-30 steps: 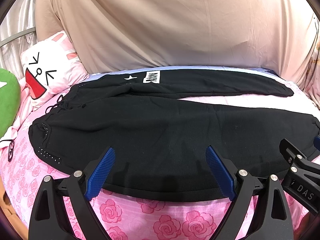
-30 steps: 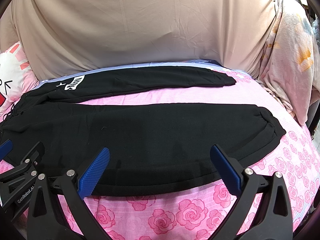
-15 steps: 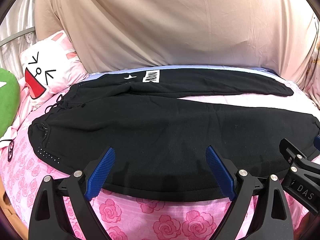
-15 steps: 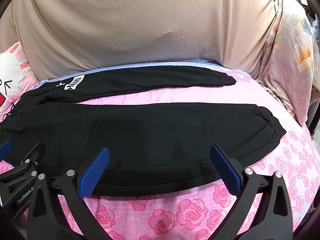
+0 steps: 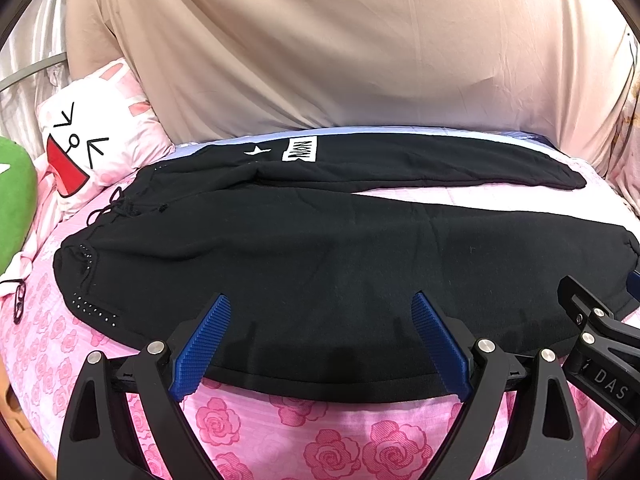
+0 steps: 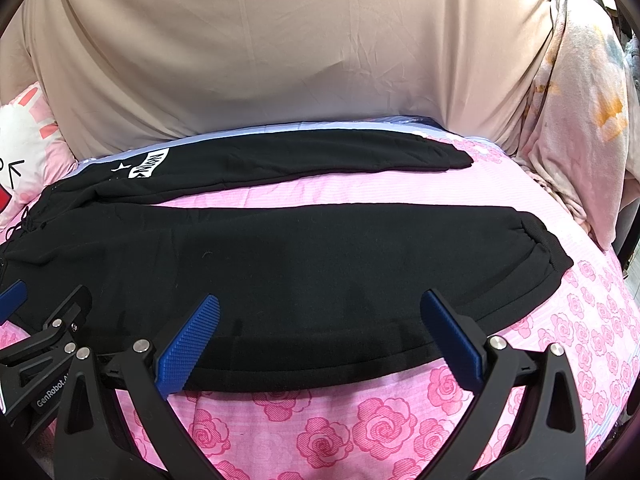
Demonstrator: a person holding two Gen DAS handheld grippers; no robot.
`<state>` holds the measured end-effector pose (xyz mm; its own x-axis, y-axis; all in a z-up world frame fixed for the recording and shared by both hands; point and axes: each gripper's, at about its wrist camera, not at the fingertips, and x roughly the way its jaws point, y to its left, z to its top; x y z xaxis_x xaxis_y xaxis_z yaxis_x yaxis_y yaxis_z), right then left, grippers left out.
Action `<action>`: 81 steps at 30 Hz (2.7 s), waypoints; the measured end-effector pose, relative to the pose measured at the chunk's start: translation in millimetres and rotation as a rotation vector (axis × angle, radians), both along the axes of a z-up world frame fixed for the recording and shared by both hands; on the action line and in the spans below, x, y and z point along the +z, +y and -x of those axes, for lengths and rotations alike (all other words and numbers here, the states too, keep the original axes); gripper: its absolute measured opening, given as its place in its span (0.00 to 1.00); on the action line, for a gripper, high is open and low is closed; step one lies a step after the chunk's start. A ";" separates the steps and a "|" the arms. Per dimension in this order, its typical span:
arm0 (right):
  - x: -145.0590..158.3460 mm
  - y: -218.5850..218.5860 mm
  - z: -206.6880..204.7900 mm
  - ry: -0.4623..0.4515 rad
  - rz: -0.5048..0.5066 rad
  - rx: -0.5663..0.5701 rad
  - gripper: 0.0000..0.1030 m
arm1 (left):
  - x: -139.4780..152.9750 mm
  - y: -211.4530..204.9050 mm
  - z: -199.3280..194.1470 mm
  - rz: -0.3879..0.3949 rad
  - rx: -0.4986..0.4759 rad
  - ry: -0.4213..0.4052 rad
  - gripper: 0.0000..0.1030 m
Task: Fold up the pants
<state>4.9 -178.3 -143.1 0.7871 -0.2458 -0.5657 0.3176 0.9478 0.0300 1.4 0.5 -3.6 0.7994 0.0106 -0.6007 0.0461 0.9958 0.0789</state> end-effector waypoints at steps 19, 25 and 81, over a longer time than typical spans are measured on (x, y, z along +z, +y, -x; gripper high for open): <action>31.1 -97.8 -27.3 0.023 0.108 0.053 0.96 | 63.8 124.5 -54.8 0.173 0.055 -0.024 0.88; 42.4 -221.4 -104.6 0.106 0.088 -0.026 0.96 | 79.3 231.8 -180.1 0.107 0.275 0.064 0.88; 53.3 -173.6 -231.2 0.244 -0.587 0.136 0.81 | 39.8 333.3 -20.1 0.420 0.112 0.213 0.11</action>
